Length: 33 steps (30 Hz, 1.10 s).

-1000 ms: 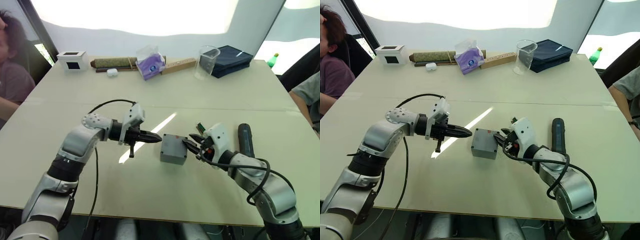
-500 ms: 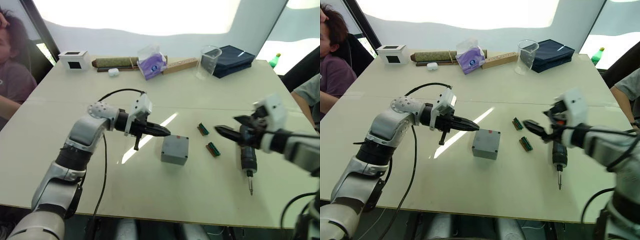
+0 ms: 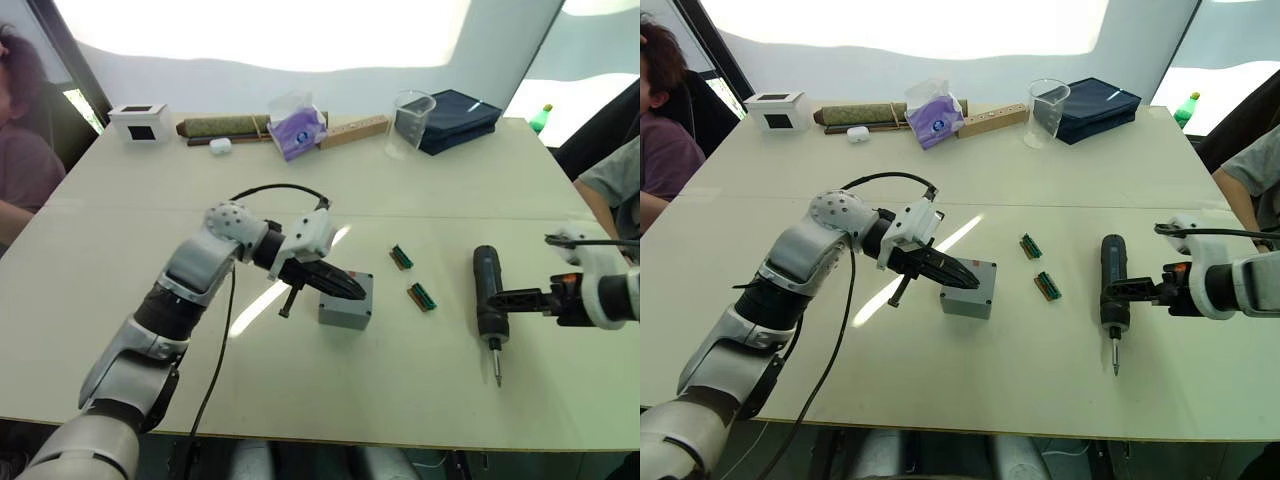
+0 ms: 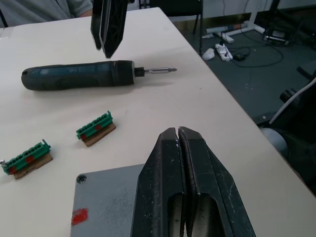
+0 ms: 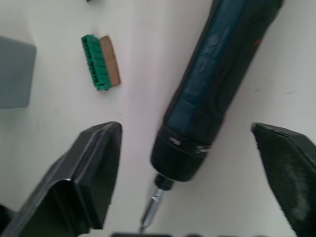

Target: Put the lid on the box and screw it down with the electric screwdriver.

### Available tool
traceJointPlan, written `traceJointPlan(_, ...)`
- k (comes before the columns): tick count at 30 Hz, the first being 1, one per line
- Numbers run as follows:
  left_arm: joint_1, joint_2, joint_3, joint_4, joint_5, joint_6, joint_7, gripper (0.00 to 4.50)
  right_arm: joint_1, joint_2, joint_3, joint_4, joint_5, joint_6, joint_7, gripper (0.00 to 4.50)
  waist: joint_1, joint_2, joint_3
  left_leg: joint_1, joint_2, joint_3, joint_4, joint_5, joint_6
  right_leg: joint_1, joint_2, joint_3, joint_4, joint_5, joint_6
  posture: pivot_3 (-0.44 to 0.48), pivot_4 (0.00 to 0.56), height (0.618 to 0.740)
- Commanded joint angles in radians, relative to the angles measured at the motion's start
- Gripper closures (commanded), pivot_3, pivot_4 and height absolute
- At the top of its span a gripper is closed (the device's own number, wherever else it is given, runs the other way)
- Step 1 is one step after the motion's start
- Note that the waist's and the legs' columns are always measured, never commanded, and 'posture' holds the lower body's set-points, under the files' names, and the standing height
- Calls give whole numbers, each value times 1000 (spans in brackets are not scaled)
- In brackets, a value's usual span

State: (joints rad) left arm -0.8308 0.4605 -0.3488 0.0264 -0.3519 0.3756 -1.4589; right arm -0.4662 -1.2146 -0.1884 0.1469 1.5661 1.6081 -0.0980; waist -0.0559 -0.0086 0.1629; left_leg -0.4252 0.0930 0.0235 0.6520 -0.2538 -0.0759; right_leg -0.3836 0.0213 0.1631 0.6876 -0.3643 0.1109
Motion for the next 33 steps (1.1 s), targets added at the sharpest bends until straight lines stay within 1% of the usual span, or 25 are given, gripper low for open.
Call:
traceJointPlan(1, -18, -10, 7, -19, 12, -9, 27, 4500, -87, 7, 64, 102, 65, 6, -96, 29, 1, 0, 0, 0, 0, 0, 0, 0, 0, 0, 0, 0, 0, 0, 0, 0, 150, 739)
traceJointPlan(4, -3, -2, 15, -47, 4, 10, 34, 4500, -151, 17, 156, 124, 51, 6, -141, 29, 2, 0, 0, 0, 0, 0, 0, 0, 0, 0, 0, 0, 0, 0, 0, 0, 150, 739)
traceJointPlan(7, 16, 1, 26, -73, -9, 41, 58, 4500, -204, 32, 287, 112, 16, 6, -169, 29, 0, 0, 0, 0, 0, 0, -1, 0, 0, -2, 0, 0, 0, 0, 0, 0, 150, 739)
traceJointPlan(13, 29, -3, 24, -95, -13, 59, 84, 4500, -244, 51, 441, 70, 34, 6, -153, 29, 6, 0, 0, -1, 1, 0, -1, 0, 0, -2, 0, 0, 0, 0, 0, 0, 150, 739)
traceJointPlan(15, 32, -5, 27, -99, -13, 64, 96, 4500, -261, 72, 466, 66, 20, 6, -155, 559, 6, 0, 0, -1, 1, 0, 0, 0, 0, -2, 0, 0, 0, 0, 0, 0, 150, 739)
traceJointPlan(16, 35, -5, 28, -101, -14, 66, 100, 4500, -265, 77, 478, 57, 10, 6, -151, 747, 5, -1, 0, -1, 1, 0, 0, 0, 0, -2, 0, 0, 0, 0, 0, 0, 150, 739)
traceJointPlan(18, 41, -3, 31, -104, -14, 67, 110, 4500, -254, 81, 497, 51, -5, 6, -150, 1601, 4, -1, -1, 0, 1, 0, -1, 0, 0, -2, 1, 0, 0, 0, 0, 0, 150, 739)
traceJointPlan(20, 44, -1, 31, -107, -15, 68, 116, 4500, -237, 79, 504, 49, -19, 6, -147, 2188, 5, -2, -1, 0, 1, 0, -1, 0, 0, -2, 1, -1, 0, 0, 0, 0, 150, 739)
traceJointPlan(21, 47, 1, 31, -109, -15, 68, 119, 4500, -225, 78, 505, 48, -26, 6, -144, 2377, 6, -3, -1, 0, 1, 0, -1, 0, 0, -1, 1, -1, 0, 0, 0, 0, 150, 739)
traceJointPlan(24, 49, -1, 31, -108, -15, 66, 129, 4500, -209, 87, 488, 70, -75, 6, -129, 2392, 11, -6, -3, 0, 1, -1, 0, 0, 0, -1, 1, -1, 0, 0, 0, 0, 150, 739)
traceJointPlan(28, 46, 5, 33, -100, -14, 61, 130, 4500, -239, 91, 445, 118, -160, 6, -97, 2393, 12, -9, -5, 0, 1, -1, 1, 0, 0, 0, 1, -2, 0, 0, 0, 0, 150, 739)
traceJointPlan(30, 41, 17, 38, -81, -8, 50, 123, 4500, -289, 103, 402, 165, -191, 6, -89, 2393, 10, -9, -5, 0, 1, -1, 1, 0, 0, 1, 0, -2, 0, 0, 0, 0, 150, 739)
traceJointPlan(31, 34, 21, 37, -68, -2, 47, 122, 4500, -337, 111, 359, 206, -200, 6, -85, 2393, 9, -9, -5, 0, 1, -1, 2, 0, 0, 1, 0, -2, 0, 0, 0, 0, 150, 739)
traceJointPlan(33, 24, 32, 38, -44, 7, 40, 117, 4500, -406, 117, 289, 201, -264, 1, -72, 2393, 8, -6, -3, 0, 1, 1, 2, 0, 0, 0, 0, 0, 0, 1, -1, 0, 150, 739)
